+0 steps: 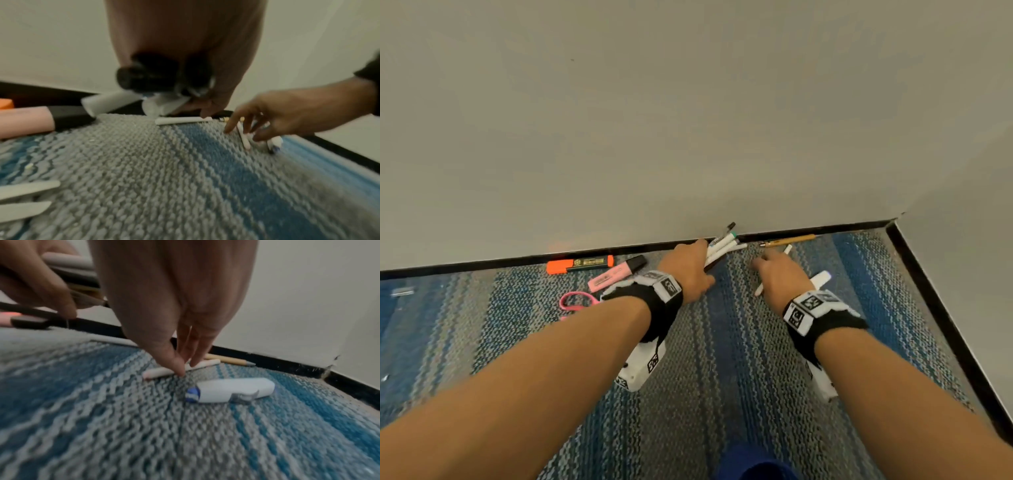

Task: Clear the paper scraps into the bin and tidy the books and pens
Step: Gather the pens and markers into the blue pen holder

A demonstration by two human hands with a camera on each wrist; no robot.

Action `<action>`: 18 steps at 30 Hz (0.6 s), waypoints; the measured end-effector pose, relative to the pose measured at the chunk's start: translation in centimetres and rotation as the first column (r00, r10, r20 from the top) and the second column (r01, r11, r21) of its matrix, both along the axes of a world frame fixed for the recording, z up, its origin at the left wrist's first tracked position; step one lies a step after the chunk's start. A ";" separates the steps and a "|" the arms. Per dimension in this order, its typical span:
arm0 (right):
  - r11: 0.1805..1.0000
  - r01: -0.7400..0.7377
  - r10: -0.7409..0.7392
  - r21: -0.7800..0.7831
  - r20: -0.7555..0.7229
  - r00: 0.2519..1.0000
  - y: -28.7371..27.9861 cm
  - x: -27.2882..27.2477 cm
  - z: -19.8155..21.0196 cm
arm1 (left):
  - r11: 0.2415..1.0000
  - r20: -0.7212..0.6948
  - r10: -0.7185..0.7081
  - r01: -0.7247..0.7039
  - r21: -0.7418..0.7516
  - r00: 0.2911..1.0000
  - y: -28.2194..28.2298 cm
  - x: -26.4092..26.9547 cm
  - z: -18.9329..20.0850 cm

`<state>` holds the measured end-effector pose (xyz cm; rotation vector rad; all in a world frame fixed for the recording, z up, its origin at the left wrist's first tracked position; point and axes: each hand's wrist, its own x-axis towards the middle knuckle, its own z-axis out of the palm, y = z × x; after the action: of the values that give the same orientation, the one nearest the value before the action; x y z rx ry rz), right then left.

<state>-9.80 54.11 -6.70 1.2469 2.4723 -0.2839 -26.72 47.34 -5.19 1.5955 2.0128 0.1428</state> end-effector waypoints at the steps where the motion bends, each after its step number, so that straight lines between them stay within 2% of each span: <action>1: 0.999 -0.018 0.017 0.028 0.029 0.999 -0.2 0.0 -0.3 | 1.000 -0.050 -0.024 0.024 0.006 0.998 0.2 0.2 -0.4; 5: 0.988 -0.097 0.091 0.116 0.054 0.994 -0.4 0.7 -0.9 | 0.996 -0.288 -0.085 0.093 0.015 0.954 0.5 0.7 -1.7; 9: 0.992 0.022 -0.006 0.120 -0.135 0.991 -0.4 1.8 -1.1 | 0.975 -0.383 -0.216 0.218 -0.039 0.898 0.7 0.7 -2.1; 11: 0.995 0.027 -0.007 0.097 -0.198 0.980 -0.4 2.0 -0.8 | 0.967 -0.404 -0.246 0.253 -0.039 0.881 0.8 0.4 -2.1; 14: 0.996 0.078 -0.060 0.041 -0.322 0.945 -0.5 2.0 0.0 | 0.958 -0.360 -0.277 0.285 -0.030 0.891 0.7 -0.2 -1.9; 16: 0.994 0.090 -0.060 0.056 -0.408 0.911 -0.6 1.9 0.5 | 0.966 -0.255 -0.250 0.258 -0.001 0.934 0.5 -0.4 -1.4; 18: 0.995 0.069 -0.031 0.078 -0.408 0.913 -1.0 1.7 1.3 | 0.976 -0.128 -0.208 0.215 0.042 0.970 0.4 -0.2 -0.3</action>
<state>-8.11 53.16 -5.40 1.4104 2.8314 -0.4943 -26.91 47.73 -5.46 1.8831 1.9272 0.0197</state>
